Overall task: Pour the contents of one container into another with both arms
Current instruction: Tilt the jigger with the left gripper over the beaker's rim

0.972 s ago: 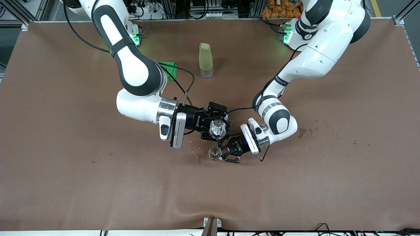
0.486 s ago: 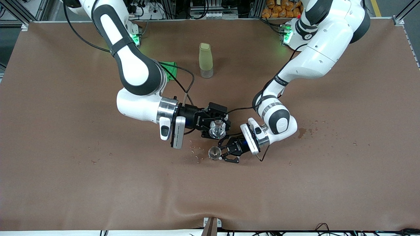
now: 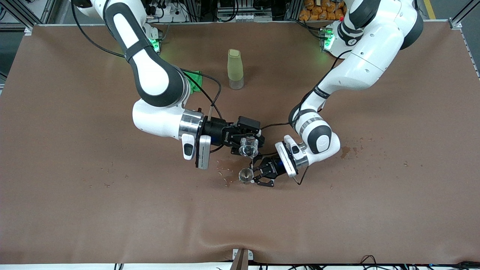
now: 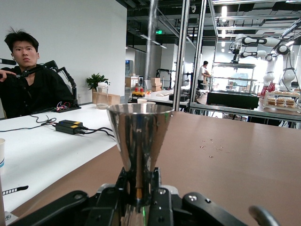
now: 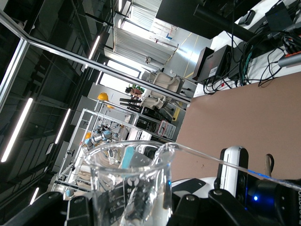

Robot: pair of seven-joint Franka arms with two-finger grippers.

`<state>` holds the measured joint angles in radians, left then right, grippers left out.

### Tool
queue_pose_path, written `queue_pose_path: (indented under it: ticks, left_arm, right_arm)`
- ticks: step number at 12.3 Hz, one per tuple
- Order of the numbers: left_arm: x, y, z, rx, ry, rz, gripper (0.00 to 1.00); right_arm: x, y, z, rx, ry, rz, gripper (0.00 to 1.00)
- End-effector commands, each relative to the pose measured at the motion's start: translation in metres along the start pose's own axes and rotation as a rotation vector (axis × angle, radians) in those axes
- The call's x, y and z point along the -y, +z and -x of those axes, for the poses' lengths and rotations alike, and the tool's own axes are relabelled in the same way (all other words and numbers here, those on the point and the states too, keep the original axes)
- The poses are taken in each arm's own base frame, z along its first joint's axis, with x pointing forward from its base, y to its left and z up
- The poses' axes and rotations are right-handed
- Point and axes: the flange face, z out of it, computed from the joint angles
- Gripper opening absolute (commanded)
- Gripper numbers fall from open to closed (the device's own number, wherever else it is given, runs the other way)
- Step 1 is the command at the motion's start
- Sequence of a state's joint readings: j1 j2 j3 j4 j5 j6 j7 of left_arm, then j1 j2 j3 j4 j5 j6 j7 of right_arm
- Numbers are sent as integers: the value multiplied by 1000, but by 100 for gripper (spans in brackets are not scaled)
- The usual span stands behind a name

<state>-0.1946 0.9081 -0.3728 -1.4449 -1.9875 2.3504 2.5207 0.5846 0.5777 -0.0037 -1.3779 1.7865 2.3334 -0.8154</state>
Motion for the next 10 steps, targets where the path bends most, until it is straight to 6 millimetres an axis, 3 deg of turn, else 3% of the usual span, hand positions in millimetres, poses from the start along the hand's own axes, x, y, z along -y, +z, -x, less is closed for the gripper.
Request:
queue_pose_path:
  ticks: [1, 10]
  left_arm:
    - [2, 2, -4, -7, 0, -14, 0]
    - [3, 2, -3, -6, 2, -15, 0]
  right_arm:
    - [8, -5, 4, -7, 37, -8, 0]
    - [3, -10, -1, -56, 93, -40, 0]
